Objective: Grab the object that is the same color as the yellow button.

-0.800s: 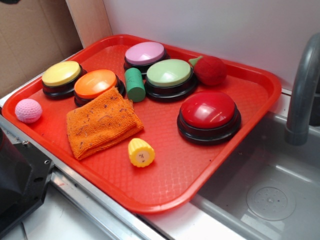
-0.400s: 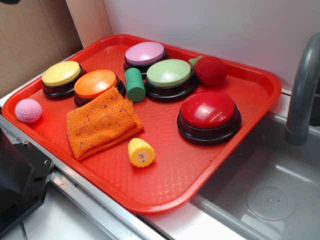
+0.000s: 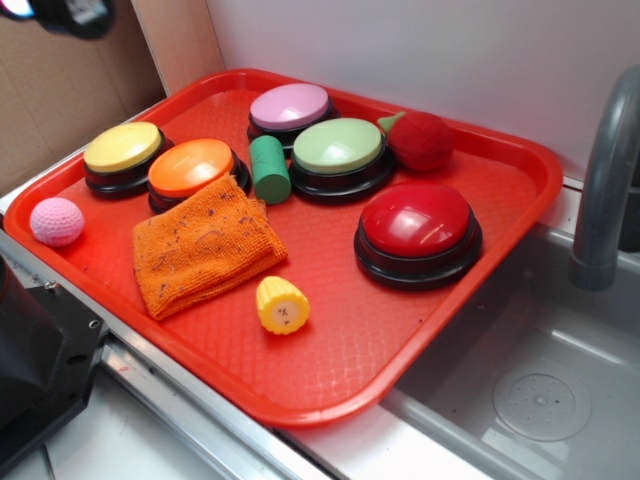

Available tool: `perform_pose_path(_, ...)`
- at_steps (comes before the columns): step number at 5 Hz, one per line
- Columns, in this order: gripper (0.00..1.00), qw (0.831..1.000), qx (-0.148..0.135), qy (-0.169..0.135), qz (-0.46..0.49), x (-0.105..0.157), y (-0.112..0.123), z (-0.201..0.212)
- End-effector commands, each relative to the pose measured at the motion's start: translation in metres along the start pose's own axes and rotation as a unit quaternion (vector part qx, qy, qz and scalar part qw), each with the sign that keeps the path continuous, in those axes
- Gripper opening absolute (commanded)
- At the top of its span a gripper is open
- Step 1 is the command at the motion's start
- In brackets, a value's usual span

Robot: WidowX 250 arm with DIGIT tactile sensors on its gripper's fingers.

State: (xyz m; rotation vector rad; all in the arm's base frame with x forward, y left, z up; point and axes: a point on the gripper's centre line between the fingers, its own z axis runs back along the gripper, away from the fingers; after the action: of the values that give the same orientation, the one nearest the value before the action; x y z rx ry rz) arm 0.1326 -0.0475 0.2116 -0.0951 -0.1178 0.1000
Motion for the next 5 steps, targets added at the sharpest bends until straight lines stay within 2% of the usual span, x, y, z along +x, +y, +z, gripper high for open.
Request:
perform_pose_path(1, 1.00, 0.992, -0.050, 0.008, 0.114, 0.007, -0.024, -0.065)
perform_pose_path(2, 1.00, 0.987, -0.036, -0.011, 0.156, 0.011, -0.035, -0.091)
perform_pose_path(3, 1.00, 0.973, -0.046, -0.041, 0.221, 0.016, -0.041, -0.120)
perform_pose_path(4, 1.00, 0.965, -0.048, -0.036, 0.254, 0.019, -0.046, -0.141)
perform_pose_path(5, 1.00, 0.950, -0.041, -0.049, 0.304, 0.017, -0.045, -0.156)
